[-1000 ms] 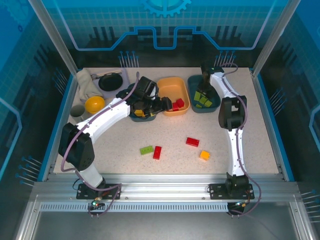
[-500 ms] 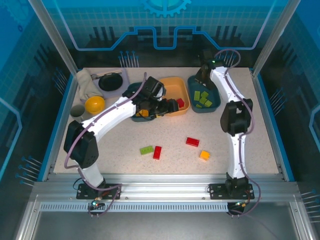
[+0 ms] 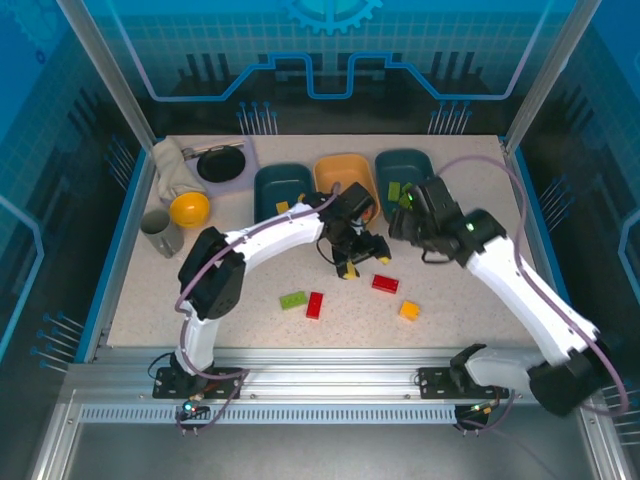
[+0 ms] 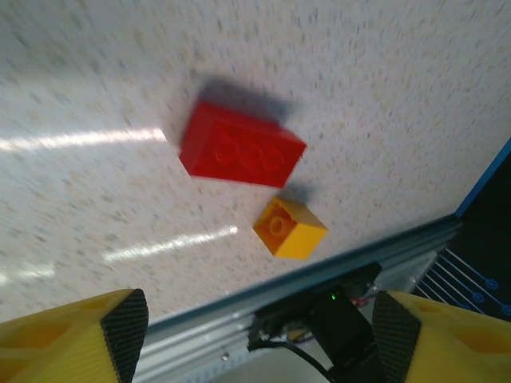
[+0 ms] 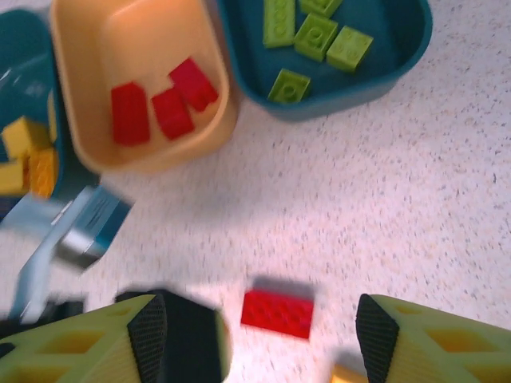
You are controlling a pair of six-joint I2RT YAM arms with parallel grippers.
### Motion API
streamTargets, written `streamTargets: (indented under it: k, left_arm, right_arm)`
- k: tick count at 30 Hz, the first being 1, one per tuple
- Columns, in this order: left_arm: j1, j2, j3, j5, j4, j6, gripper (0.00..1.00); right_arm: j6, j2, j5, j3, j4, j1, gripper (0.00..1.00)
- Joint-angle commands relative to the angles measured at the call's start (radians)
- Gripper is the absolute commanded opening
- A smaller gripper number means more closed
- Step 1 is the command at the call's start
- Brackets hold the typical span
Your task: Sort the legos into containers by color
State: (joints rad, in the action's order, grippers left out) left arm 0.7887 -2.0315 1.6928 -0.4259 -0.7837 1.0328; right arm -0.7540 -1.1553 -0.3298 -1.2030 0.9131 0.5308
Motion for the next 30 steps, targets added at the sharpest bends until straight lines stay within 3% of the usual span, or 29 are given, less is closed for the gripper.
streamTargets:
  k: [1,4,14,23,30]
  left_arm:
    - [0.045,-0.055,0.072,-0.081,-0.066,0.185,0.78]
    - [0.076,-0.083,0.079,-0.135,-0.037,0.322,0.78]
    - [0.186,-0.143,0.074,-0.099,0.068,0.694,0.82]
    - [0.227,-0.237,0.127,-0.042,0.101,0.842,0.79]
    - [0.23,-0.306,0.21,0.008,0.094,0.863,0.79]
  right_arm:
    - [0.028,0.121,0.002,0.069,0.062,0.052,0.67]
    - [0.019,0.211,0.008,0.11,0.119,0.089,0.67]
    - [0.018,0.345,-0.021,0.122,0.182,0.104,0.67]
    - [0.018,0.39,-0.005,0.15,0.188,0.106,0.67]
    - [0.024,0.403,0.019,0.171,0.179,0.106,0.67]
